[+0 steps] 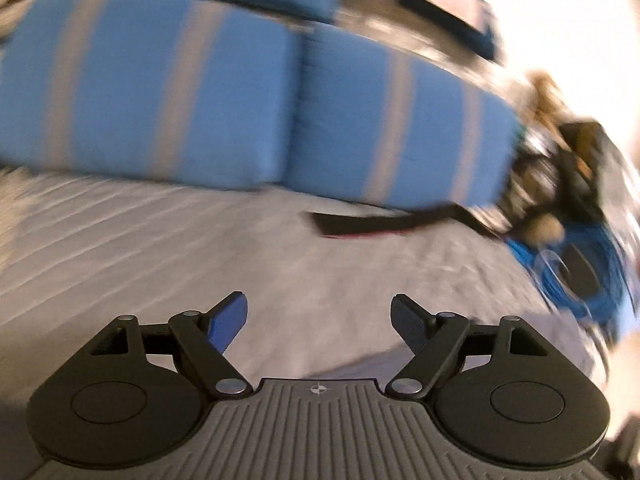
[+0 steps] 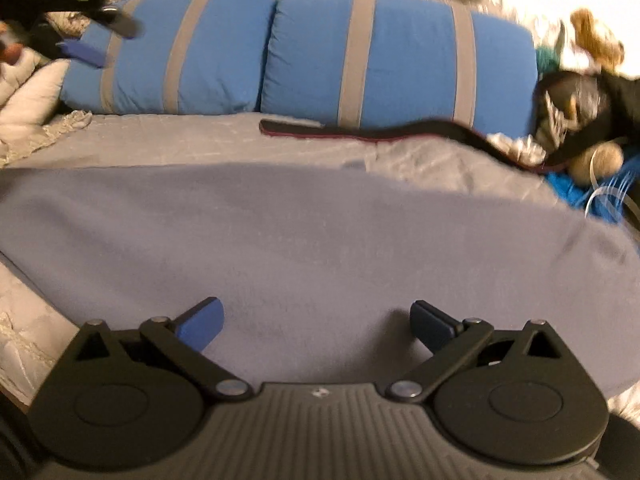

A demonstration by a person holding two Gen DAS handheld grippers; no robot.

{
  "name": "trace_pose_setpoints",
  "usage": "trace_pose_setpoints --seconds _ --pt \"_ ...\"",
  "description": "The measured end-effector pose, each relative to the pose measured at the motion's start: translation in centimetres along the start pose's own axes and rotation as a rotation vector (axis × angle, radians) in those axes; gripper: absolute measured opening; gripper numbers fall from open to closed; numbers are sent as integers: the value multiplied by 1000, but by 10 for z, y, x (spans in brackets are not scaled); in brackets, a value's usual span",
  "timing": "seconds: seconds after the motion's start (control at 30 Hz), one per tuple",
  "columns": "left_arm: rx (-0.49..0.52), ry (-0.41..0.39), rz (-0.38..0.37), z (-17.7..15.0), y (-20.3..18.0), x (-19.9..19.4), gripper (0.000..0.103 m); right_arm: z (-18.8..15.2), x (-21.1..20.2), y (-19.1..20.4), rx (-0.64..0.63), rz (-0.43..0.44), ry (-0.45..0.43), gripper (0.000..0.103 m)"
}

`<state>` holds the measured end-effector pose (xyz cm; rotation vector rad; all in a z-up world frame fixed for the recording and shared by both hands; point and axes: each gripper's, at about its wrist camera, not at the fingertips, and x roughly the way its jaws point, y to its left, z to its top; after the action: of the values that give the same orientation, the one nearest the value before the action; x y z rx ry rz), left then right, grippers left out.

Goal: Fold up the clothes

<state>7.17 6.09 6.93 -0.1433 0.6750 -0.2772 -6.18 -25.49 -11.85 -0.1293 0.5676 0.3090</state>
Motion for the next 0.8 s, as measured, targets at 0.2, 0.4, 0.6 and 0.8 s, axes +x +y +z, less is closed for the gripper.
trace_pose_setpoints --seconds 0.2,0.4,0.6,0.8 --pt "268 11 -86 -24 -94 76 78 -7 -1 -5 0 23 -20 103" --pt "627 44 33 -62 -165 137 77 -9 0 -9 -6 41 -33 103" --pt "787 99 23 -90 -184 152 67 -10 0 -10 -13 49 -43 103" --pt "797 159 -73 -93 -188 160 58 -10 -2 -10 -13 55 -47 103"
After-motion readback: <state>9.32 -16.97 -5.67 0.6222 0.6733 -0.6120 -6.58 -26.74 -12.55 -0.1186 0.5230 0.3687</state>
